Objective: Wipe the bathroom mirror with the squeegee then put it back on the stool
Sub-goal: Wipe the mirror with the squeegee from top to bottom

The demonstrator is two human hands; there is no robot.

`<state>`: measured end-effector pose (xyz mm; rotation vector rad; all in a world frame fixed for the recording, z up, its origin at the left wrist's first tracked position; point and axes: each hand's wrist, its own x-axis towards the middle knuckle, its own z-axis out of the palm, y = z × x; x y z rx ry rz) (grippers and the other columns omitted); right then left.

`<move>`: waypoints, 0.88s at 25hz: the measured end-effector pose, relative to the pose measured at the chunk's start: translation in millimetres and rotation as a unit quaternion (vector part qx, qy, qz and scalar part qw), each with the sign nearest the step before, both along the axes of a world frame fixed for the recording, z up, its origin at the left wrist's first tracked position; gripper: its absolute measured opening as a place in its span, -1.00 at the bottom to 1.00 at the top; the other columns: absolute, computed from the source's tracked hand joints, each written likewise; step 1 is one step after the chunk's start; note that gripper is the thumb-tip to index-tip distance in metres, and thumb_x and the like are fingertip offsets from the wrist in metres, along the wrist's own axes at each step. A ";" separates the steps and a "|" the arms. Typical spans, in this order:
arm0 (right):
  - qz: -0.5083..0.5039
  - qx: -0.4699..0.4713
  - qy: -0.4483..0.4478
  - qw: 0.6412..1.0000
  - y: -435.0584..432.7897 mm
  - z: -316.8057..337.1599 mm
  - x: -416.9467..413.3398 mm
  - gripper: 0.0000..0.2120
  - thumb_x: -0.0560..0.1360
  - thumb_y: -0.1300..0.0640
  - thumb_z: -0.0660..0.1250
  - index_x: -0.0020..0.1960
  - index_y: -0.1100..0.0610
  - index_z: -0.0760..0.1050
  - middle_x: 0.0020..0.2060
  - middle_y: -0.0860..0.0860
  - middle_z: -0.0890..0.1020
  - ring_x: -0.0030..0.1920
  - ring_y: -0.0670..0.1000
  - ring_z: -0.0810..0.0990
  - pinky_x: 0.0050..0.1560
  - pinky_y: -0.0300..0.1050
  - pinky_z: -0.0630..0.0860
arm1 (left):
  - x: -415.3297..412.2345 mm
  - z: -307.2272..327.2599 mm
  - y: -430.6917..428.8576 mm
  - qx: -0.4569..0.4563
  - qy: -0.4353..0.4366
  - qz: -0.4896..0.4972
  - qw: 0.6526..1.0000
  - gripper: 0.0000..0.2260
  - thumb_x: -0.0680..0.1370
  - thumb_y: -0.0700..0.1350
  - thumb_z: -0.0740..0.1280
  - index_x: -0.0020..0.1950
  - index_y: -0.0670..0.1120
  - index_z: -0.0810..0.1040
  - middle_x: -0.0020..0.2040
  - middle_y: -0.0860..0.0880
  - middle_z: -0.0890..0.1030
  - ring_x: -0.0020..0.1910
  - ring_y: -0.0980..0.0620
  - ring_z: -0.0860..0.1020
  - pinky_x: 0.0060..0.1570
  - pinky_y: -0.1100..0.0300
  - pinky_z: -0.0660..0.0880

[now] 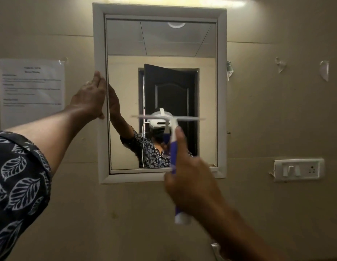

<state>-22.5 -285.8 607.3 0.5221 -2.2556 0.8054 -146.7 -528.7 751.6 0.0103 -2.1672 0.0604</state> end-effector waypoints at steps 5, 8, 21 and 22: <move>-0.083 0.033 -0.051 0.995 41.2 -12.4 -15.3 -0.03 0.50 0.18 0.28 0.39 -0.24 -0.49 -0.34 -0.08 0.40 -0.46 -0.14 0.42 -0.49 -0.37 0.32 | 2.3 2.1 2.9 -0.003 -0.005 0.006 1.000 -0.06 0.33 -0.36 0.49 0.55 -0.21 -0.01 0.57 -0.17 -0.08 0.50 -0.29 0.10 0.39 -0.14 0.26; -0.067 0.067 -0.134 0.986 37.6 -70.0 -13.1 0.03 0.49 0.15 0.24 0.21 -0.35 -0.66 -0.41 -0.10 0.41 -0.44 -0.13 0.45 -0.44 -0.34 0.39 | 3.6 0.8 4.2 -0.002 -0.010 0.015 1.000 -0.07 0.34 -0.36 0.48 0.55 -0.20 -0.02 0.57 -0.16 -0.08 0.51 -0.29 0.09 0.39 -0.13 0.26; -0.031 0.049 0.045 0.997 21.1 58.3 -11.9 -0.10 0.44 0.18 0.34 0.46 -0.16 -0.25 -0.19 0.03 0.44 -0.33 -0.03 0.50 -0.20 -0.04 0.61 | 7.2 -0.5 7.1 -0.011 -0.009 0.018 1.000 -0.09 0.36 -0.37 0.46 0.55 -0.23 -0.03 0.57 -0.19 -0.07 0.51 -0.29 0.09 0.41 -0.12 0.24; -0.034 0.047 0.034 0.998 15.2 65.7 -19.1 -0.10 0.44 0.19 0.34 0.46 -0.14 -0.25 -0.16 0.08 0.47 -0.28 0.03 0.54 -0.15 0.01 0.62 | 6.8 -0.1 7.0 -0.010 -0.009 0.018 1.000 -0.08 0.36 -0.37 0.47 0.55 -0.22 -0.04 0.57 -0.19 -0.07 0.51 -0.29 0.09 0.41 -0.11 0.24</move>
